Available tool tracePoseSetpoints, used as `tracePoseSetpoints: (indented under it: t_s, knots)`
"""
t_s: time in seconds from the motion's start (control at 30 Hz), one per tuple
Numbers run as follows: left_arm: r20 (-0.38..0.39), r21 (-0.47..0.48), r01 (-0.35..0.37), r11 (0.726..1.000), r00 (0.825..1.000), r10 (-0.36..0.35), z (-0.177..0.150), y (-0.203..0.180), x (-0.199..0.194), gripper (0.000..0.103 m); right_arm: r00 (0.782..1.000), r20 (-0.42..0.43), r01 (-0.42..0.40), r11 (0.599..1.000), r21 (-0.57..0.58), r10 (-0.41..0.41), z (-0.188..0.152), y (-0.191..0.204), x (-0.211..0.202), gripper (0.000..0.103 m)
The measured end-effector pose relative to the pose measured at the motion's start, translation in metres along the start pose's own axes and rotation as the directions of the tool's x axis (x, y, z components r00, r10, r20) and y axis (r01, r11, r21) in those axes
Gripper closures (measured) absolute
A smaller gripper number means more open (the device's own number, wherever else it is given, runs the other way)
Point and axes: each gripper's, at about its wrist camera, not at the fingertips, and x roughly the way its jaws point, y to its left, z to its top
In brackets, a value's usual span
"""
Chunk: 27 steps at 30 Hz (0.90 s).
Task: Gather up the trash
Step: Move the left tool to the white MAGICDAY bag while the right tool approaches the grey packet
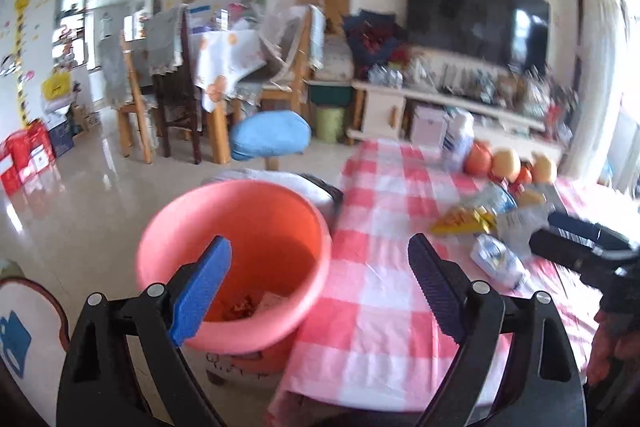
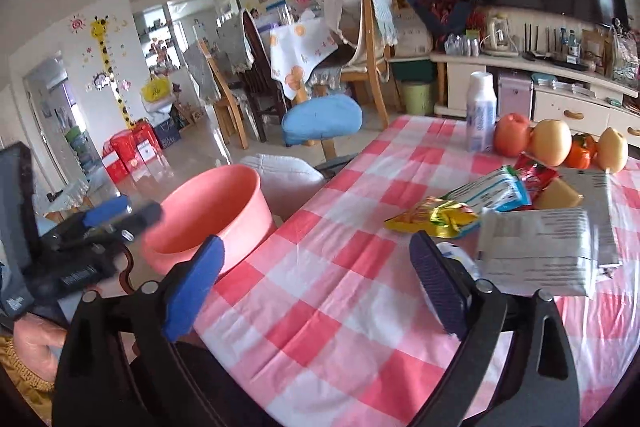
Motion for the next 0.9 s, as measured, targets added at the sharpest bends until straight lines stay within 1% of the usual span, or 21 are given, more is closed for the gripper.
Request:
tracePoseSetpoints:
  t_s: [0.1,0.37,0.6,0.73,0.9]
  knots:
    - [-0.020,0.032,0.023,0.999,1.000,-0.023,-0.002,-0.023,0.000,0.014,1.000,0.015,0.005,1.000,0.002,-0.005,0.000,-0.007,-0.011,0.007]
    - [-0.026,0.114,0.085,0.990,0.996,-0.082,-0.006,-0.070,0.003,0.014,0.999,0.032,0.026,0.999,0.045,-0.028,-0.003,-0.039,-0.032,0.007]
    - [-0.052,0.154,0.117,0.981,0.993,-0.110,-0.010,-0.103,0.011,0.014,0.997,0.056,0.047,0.992,0.121,-0.054,-0.002,-0.078,-0.049,0.007]
    - [-0.074,0.195,0.136,0.971,0.990,-0.124,-0.016,-0.128,0.015,0.014,0.995,0.074,0.061,0.986,0.156,-0.073,0.000,-0.099,-0.060,0.007]
    - [-0.107,0.242,0.169,0.955,0.983,-0.147,-0.020,-0.151,0.019,0.014,0.990,0.097,0.080,0.977,0.199,-0.101,0.002,-0.123,-0.073,0.007]
